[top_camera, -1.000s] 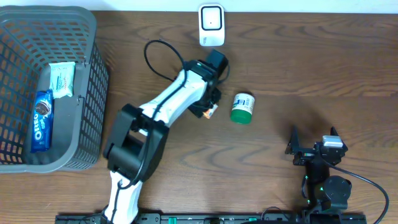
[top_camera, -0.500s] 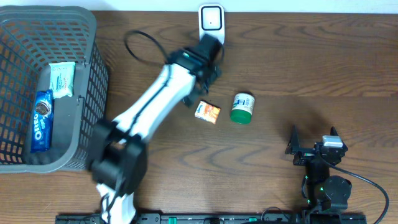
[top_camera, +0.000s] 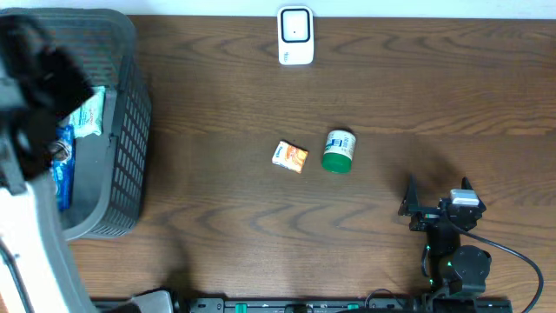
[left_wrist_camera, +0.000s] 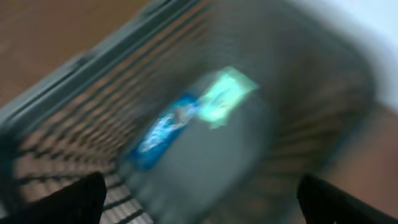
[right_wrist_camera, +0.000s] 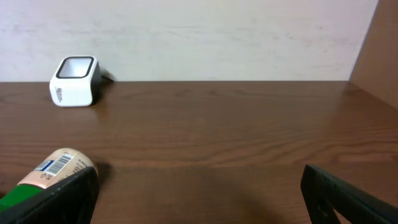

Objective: Scan the item barcode
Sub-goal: 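Reach the left gripper into the basket and grasp the blue Oreo pack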

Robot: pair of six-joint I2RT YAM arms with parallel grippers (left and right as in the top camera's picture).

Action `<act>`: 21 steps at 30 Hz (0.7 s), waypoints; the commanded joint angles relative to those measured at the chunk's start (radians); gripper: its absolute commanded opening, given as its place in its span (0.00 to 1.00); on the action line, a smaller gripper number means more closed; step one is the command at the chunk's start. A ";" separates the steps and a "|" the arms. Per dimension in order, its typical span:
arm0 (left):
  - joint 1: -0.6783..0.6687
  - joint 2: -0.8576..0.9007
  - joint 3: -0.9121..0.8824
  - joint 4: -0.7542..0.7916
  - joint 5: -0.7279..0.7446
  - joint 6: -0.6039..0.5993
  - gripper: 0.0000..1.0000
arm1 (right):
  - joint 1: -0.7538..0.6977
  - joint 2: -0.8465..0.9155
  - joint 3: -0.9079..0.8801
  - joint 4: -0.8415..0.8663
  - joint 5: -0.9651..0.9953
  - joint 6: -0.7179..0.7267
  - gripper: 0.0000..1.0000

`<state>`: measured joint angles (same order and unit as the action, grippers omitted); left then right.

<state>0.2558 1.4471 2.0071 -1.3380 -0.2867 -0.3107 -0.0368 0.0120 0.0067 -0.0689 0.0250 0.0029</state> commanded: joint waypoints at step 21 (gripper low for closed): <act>0.258 0.299 -0.660 0.557 -0.015 0.474 0.98 | 0.007 -0.005 -0.001 -0.003 -0.002 -0.011 0.99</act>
<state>0.4988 1.7340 1.3773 -0.8234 -0.2939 0.0559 -0.0368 0.0120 0.0067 -0.0692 0.0250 0.0029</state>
